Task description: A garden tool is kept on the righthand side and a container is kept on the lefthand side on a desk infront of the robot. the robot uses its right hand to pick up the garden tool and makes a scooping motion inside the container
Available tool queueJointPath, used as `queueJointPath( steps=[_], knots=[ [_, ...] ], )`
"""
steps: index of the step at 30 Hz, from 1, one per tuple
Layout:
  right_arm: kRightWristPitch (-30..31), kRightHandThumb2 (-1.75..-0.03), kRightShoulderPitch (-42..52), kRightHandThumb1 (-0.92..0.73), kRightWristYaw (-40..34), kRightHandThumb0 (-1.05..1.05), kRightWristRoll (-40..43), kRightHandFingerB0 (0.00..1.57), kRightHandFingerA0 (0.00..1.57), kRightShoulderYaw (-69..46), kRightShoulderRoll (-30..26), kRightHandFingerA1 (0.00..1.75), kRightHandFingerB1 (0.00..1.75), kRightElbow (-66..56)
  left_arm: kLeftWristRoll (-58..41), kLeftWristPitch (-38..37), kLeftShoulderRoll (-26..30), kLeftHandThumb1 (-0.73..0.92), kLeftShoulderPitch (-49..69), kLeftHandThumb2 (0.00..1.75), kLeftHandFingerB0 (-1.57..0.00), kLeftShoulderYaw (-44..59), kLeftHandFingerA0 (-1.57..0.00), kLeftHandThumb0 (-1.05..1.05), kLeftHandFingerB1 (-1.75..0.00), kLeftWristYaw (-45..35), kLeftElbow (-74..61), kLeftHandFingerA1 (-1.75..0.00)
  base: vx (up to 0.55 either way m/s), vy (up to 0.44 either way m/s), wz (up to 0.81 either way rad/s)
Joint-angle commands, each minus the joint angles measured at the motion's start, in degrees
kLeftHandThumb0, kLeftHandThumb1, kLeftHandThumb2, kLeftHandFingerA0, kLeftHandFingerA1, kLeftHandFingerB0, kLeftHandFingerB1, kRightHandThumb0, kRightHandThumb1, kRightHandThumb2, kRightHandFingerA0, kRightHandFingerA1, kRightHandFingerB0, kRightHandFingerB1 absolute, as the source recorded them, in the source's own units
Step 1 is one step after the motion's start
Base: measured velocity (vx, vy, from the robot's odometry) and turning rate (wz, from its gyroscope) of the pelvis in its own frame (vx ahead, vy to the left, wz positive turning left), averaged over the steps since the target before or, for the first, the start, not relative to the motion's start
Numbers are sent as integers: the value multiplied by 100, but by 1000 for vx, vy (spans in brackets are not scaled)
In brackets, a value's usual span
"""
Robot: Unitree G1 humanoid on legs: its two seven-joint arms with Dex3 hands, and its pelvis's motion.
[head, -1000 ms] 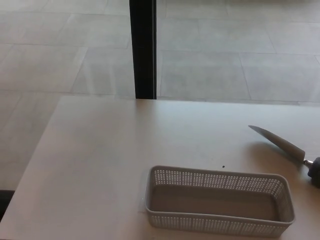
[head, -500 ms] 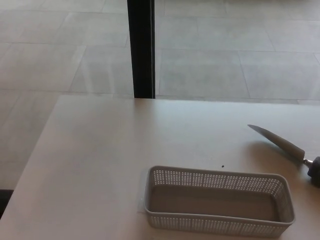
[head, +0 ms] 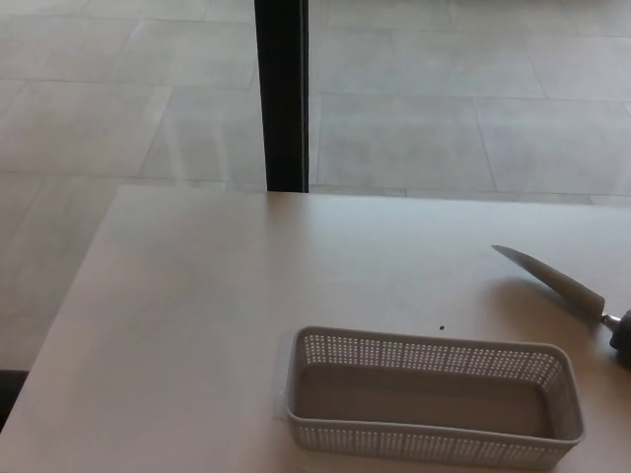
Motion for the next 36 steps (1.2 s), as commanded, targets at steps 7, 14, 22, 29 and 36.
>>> queueJointPath(
  steps=[7, 14, 22, 29, 36],
  knots=[
    [376, -103, 90, -61, 398, -94, -2059, 11, 4, 3049, -2, 13, 14, -811, 22, 5, 72, -12, 145, 125, -84, -58, -95, -5, -95, 40, 55, -100, 0, 0, 0],
    [157, -61, -275, -73, 136, -92, -2321, 8, 3, 3681, 57, 38, 26, -16, -48, 114, 60, -10, 73, 122, -79, 5, -87, -8, -92, 20, 52, -98, 0, 0, 0],
    [35, -96, -352, -57, 138, -92, -2601, 11, 5, 4361, 101, 39, 37, 361, -52, 23, 51, -8, 108, 126, -79, 25, -88, -12, -92, 0, 58, -99, 0, 0, 0],
    [142, -95, -367, -29, 93, -39, -2923, 0, 3, 4812, 233, 53, 48, 469, 57, 26, 88, -10, 74, 119, -79, -102, -87, -7, -91, 39, 51, -97, 0, 0, 0],
    [100, -91, -647, -54, -42, -84, -3167, 13, 8, 4970, 497, 45, 40, 915, -32, 60, 116, -12, 23, 124, -80, -75, -89, -9, -93, -25, 42, -99, 0, 0, 0]
  ],
)
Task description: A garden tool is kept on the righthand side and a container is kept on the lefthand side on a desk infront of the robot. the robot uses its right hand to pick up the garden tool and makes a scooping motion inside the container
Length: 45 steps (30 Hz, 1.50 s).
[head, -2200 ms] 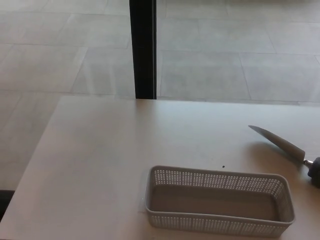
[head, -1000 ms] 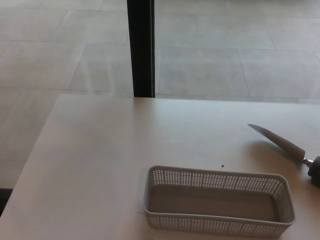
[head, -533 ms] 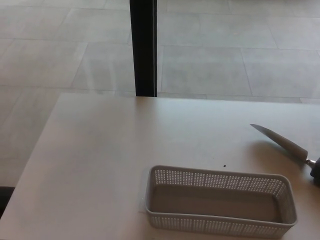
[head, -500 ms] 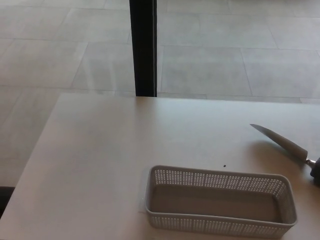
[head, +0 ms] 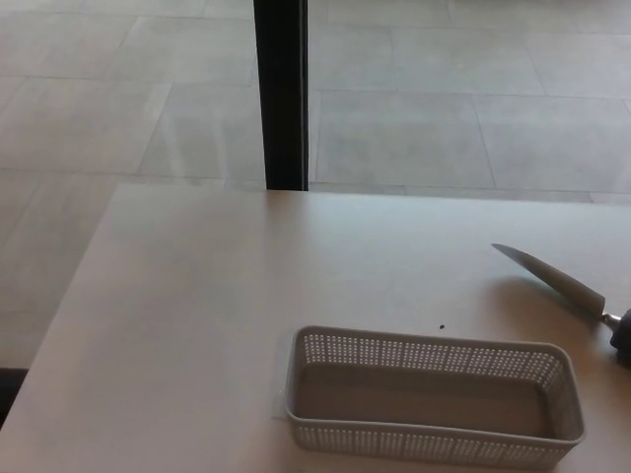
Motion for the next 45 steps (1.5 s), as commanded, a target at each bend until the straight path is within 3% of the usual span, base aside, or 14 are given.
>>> queueJointPath(
  steps=[1, 8, 9, 13, 14, 16, 17, 28, 36, 37, 39, 41, 43, 45],
  knots=[
    [-44, -96, -267, -31, -124, -39, -505, 0, 3, 95, 151, 52, 47, 312, -56, 54, 102, -14, -18, 128, -81, 48, -90, -9, -95, -27, 3, -100, 0, 0, 0],
    [76, -95, -957, -28, -8, -39, -964, 0, 4, 505, 453, 54, 48, 852, -49, 107, 98, -12, -53, 122, -77, 49, -85, -6, -92, -66, 22, -98, 0, 0, 0],
    [122, -95, -1037, -55, 53, -88, -1028, 9, 7, 578, 480, 46, 39, 912, -48, 75, 97, -13, -49, 122, -76, 54, -84, -10, -92, -80, 36, -98, 0, 0, 0],
    [304, -92, -1263, -54, 88, -86, -1166, 11, 6, 738, 644, 46, 40, 1273, -59, 27, 84, -12, -48, 120, -78, 85, -87, -11, -92, -119, 42, -98, 0, 0, 0],
    [346, -61, -1294, -67, 63, -84, -1185, 17, 10, 755, 688, 39, 27, 1412, -123, 73, 67, -13, -59, 126, -78, 147, -87, -8, -94, -120, 29, -99, 0, 0, 0],
    [380, -61, -1333, -66, 10, -84, -1248, 17, 8, 799, 764, 40, 26, 1644, -44, 47, 65, -13, -56, 126, -79, 94, -88, -9, -93, -80, 34, -99, 0, 0, 0],
    [435, -92, -1347, -53, 2, -84, -1287, 11, 5, 834, 797, 44, 38, 1728, -48, 39, 64, -13, -55, 127, -78, 98, -87, -10, -94, -85, 26, -99, 0, 0, 0],
    [1095, -93, -1723, -58, 800, -95, -1551, 2, 0, 1329, 1367, 15, 2, 2895, -83, 68, 48, -13, -58, 127, -81, 110, -89, -9, -94, -113, 33, -100, 0, 0, 0],
    [1048, -60, -1793, -60, 668, -62, -1621, 2, 12, 1550, 1719, 49, 18, 3391, -92, -4, 26, -14, -19, 130, -73, 105, -79, -11, -93, -168, 16, -99, 0, 0, 0],
    [772, -80, -1540, -48, -388, -64, -1647, 16, 61, 1413, 1774, 79, 42, 3241, -72, -46, 16, -18, -7, 130, -76, 95, -83, -14, -95, -124, 4, -102, 0, 0, 0],
    [509, -60, -1229, -67, -1535, -41, -1691, 43, 94, 1251, 1863, 85, 39, 3083, -101, -28, -5, -18, -23, 133, -76, 121, -82, -9, -97, -125, -9, -104, 0, 0, 0],
    [422, -61, -1156, -71, -1811, -32, -1750, 47, 96, 1245, 1893, 99, 40, 3053, -88, -40, -8, -18, -22, 134, -77, 113, -84, -11, -97, -105, -8, -104, 0, 0, 0],
    [195, -61, -1019, -61, -2148, -28, -1775, 84, 85, 1208, 1904, 116, 53, 2966, -100, -61, -3, -9, -10, 118, -83, 121, -97, -11, -96, -102, -38, -106, 0, 0, 0],
    [45, -59, -916, -66, -2295, -26, -1829, 84, 85, 1228, 1887, 100, 53, 2915, -137, -93, -4, -12, 4, 125, -82, 149, -97, -11, -99, -145, -79, -110, 0, 0, 0]
  ],
)
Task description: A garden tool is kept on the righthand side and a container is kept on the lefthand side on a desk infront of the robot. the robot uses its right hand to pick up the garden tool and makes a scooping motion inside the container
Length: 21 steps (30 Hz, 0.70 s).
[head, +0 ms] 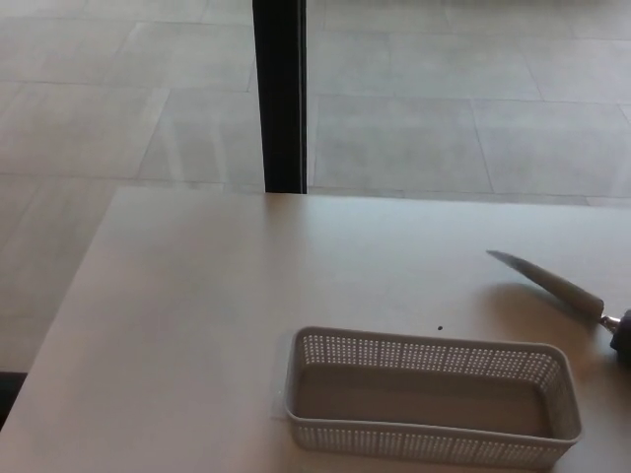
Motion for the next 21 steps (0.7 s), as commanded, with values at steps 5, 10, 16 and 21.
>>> queueJointPath(
  steps=[5, 10, 16, 21],
  knots=[
    [-1142, -62, 1339, -75, -2093, -27, -253, 81, 88, -13, 305, 119, 52, -16, -152, -95, 29, -13, 85, 123, -83, 107, -96, -6, -99, -81, -128, -109, 0, 0, 0],
    [-1499, -64, 1524, -75, -2410, -30, -347, 85, 87, 29, 152, 134, 59, 77, -113, -51, 30, -22, 79, 131, -81, 97, -85, -8, -98, -12, -107, -104, 0, 0, 0],
    [-2252, -59, 1906, -64, -3122, -28, -358, 82, 93, -56, -126, 150, 55, 101, -63, -77, 98, -23, 77, 133, -83, 78, -89, -5, -99, -2, -107, -105, 0, 0, 0],
    [-2505, -66, 1997, -69, -3548, -23, -318, 86, 89, -226, -352, 167, 96, 20, -46, -52, 91, -26, 98, 127, -91, 67, -101, -4, -99, 65, -81, -105, 0, 0, 0]
  ],
)
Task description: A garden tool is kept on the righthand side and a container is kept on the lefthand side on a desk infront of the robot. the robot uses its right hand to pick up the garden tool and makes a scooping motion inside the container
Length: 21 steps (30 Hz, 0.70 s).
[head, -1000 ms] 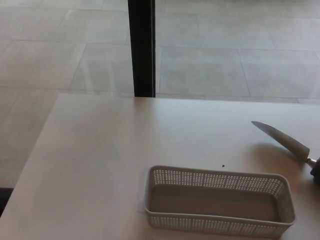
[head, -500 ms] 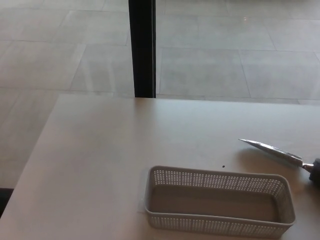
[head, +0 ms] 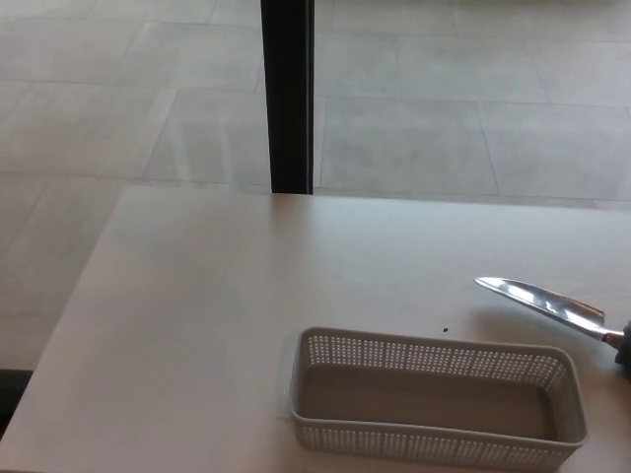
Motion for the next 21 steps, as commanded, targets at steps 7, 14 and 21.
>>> queueJointPath(
  steps=[7, 14, 21],
  knots=[
    [-1400, -66, 653, -67, -1646, -27, -63, 73, 90, -358, -350, 172, 124, 93, 19, -67, 128, -18, 61, 127, -83, -57, -89, -6, -96, 32, 9, -102, 0, 0, 0],
    [-1796, -90, 533, -60, -1433, -23, 374, 78, 95, -1096, -518, 171, 137, -353, -28, 2, 150, -20, 81, 130, -83, -27, -90, -5, -97, 24, 13, -103, 0, 0, 0],
    [-2026, -98, 244, -59, -996, -24, 661, 70, 104, -1949, -544, 173, 148, -1362, 21, 13, 172, -16, 32, 129, -82, -74, -90, -6, -96, 43, 59, -101, 0, 0, 0]
  ],
)
